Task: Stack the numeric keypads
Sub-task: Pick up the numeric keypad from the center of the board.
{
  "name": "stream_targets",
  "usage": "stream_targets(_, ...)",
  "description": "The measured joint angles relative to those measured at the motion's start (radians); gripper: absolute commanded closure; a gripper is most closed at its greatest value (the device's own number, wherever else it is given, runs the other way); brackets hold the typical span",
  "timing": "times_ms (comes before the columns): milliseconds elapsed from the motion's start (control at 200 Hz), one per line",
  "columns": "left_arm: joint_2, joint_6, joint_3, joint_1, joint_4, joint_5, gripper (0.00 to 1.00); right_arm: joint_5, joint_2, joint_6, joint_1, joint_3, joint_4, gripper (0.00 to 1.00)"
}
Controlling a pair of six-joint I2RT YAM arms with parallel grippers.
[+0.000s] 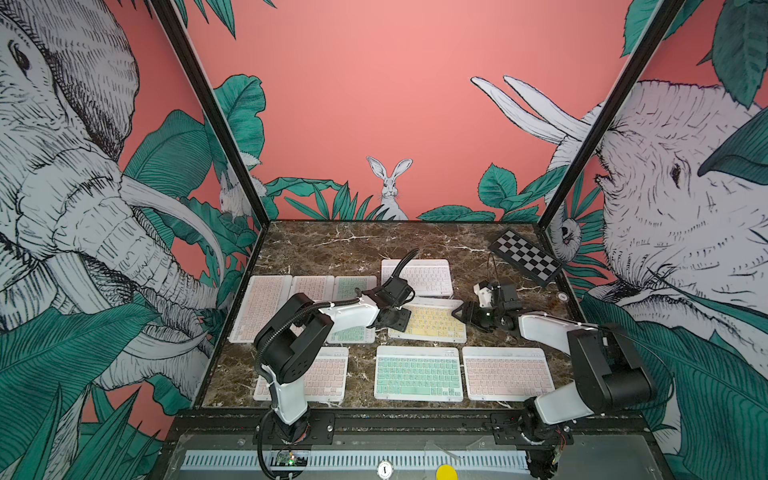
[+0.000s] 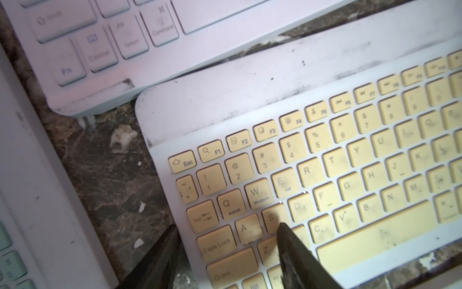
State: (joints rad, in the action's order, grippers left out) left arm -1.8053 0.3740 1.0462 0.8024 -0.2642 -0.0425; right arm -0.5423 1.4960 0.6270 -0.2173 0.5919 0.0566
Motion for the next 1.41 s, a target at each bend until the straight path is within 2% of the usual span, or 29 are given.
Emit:
stream_targets(740,0.001,0.01,0.0,-0.005,0.004,0.022,0.36,-0.098,-0.003,0.035,0.05,-0.044,0.061,0.38)
stream_targets(1080,0.003,0.019,0.0,-0.009,0.004,0.031,0.35,-0.143,0.047,0.035,0.077,-0.05,0.171,0.39)
stream_targets(1405,0.005,0.018,-0.002,-0.01,0.004,0.031,0.35,-0.154,0.05,0.02,0.082,-0.05,0.174,0.39)
